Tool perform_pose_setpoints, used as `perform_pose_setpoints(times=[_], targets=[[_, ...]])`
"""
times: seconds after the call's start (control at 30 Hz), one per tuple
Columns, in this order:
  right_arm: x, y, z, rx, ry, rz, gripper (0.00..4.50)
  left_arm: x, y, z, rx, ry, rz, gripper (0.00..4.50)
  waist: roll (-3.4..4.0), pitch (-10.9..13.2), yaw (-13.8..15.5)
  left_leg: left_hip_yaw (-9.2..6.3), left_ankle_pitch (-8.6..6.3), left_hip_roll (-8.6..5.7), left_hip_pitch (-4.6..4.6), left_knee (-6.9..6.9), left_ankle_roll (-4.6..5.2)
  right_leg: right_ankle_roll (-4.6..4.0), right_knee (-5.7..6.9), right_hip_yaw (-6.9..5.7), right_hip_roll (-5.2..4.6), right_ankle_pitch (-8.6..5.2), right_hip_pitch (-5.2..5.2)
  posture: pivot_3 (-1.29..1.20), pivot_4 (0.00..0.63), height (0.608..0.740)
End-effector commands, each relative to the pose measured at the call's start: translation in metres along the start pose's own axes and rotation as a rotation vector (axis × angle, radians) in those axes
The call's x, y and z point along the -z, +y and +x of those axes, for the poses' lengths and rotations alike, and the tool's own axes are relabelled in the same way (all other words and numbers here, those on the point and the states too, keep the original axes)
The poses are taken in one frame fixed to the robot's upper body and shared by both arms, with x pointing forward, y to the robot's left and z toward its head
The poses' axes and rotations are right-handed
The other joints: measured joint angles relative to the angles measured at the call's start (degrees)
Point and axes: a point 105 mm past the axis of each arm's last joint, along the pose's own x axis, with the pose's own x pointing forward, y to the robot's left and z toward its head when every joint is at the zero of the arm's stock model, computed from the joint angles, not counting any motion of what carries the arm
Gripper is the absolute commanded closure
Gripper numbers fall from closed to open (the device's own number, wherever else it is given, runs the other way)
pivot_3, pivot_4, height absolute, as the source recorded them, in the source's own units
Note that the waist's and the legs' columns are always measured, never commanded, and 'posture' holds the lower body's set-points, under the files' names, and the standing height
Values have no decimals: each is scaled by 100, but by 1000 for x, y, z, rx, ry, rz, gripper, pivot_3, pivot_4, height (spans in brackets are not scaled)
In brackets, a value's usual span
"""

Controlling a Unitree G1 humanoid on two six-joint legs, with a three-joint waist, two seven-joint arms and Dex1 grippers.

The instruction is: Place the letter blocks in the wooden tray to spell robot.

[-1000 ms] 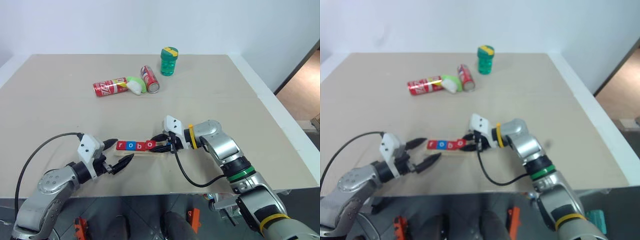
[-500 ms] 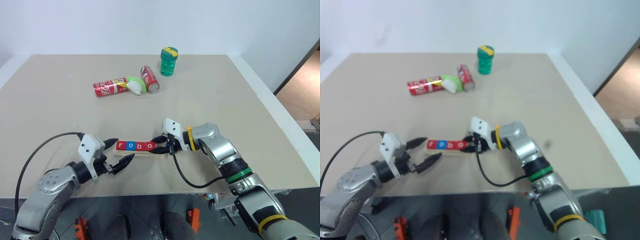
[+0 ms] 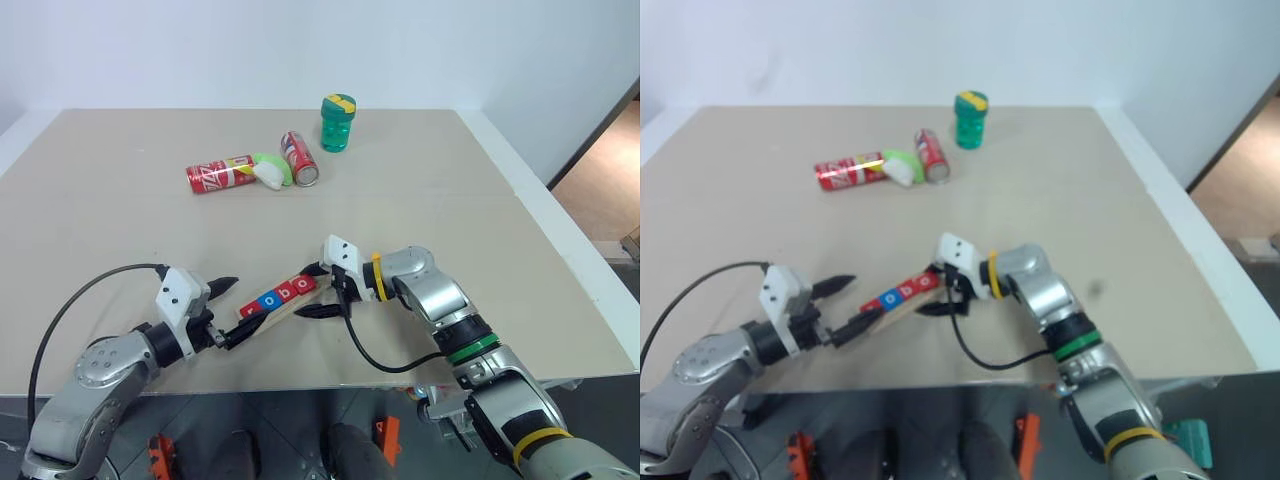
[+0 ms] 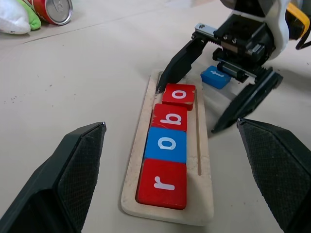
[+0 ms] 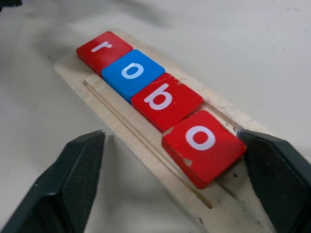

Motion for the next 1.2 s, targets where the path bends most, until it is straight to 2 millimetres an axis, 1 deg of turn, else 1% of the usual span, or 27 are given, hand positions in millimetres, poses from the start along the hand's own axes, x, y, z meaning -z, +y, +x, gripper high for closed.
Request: perform_pose_setpoints(times=[0.03, 0.23, 0.33, 0.47, 0.57, 0.63, 0.67, 0.7, 0.83, 1.0, 1.2], targets=[[-27, -4, -10, 22, -67, -44, 43, -14, 1, -2, -1, -35, 46, 0, 0, 0, 0, 0, 0, 0, 0, 0, 0, 0, 0, 0, 0, 0, 0, 0, 150, 740], [-38, -4, -19, 54, -108, -41, 43, -17, -2, -1, 32, -45, 39, 0, 0, 0, 1, 0, 0, -1, -1, 0, 0, 1, 0, 0, -1, -1, 0, 0, 150, 740], [-42, -9, -30, 106, -131, -29, 876, -17, -10, -2, 81, -34, 25, 0, 0, 0, 0, 1, 0, -1, -1, 0, 0, 1, 0, 1, -1, -1, -1, 0, 150, 740], [-31, 0, -40, 98, -104, 8, 2252, -16, -15, -5, 118, -17, 13, 0, 0, 0, 1, -1, -1, -2, -3, -2, -1, 2, -1, 1, -2, -6, -1, 0, 150, 740], [-22, 7, -41, 82, -81, 28, 3307, -15, -17, -5, 132, -9, 6, 0, 0, 0, 2, -2, -1, -5, -3, -4, -1, 4, -1, 2, -3, -11, -1, 0, 150, 740], [-15, 10, -38, 81, -63, 40, 3966, -15, -17, -5, 145, -4, 3, 0, -1, 0, -7, -1, -1, -5, -3, -4, -1, 3, -1, 3, -3, -10, -2, 0, 150, 740], [-13, 11, -36, 81, -59, 42, 4271, -15, -18, -5, 148, -3, 3, 0, 0, 0, -12, 0, -1, -3, -2, -4, -1, 1, -1, 2, -2, -8, -2, 0, 150, 740], [-12, 11, -35, 81, -55, 47, 4482, -15, -17, -5, 149, -3, 3, 0, 0, 0, -13, 1, -1, -2, 0, -3, -1, -2, -1, 2, -1, -6, -2, 0, 150, 740], [-7, 10, -28, 84, -31, 36, 4482, -16, -15, -3, 148, -4, 12, 0, -1, 0, -10, -2, 0, 0, 1, -2, 0, -2, 0, 0, 1, -4, -1, 0, 150, 740], [-9, 7, -21, 87, -35, 19, 4482, -15, -14, -3, 143, 1, 17, 0, -1, 0, -10, 3, 0, -2, 1, -2, 0, 1, -1, 4, 0, -5, -1, 0, 150, 740], [-7, -2, -12, 109, -28, -17, 4482, -13, -15, -3, 133, 4, 19, 0, -1, 0, -11, 0, 0, -2, -1, -2, -1, 1, 0, 2, 0, -6, -2, 0, 150, 740]])
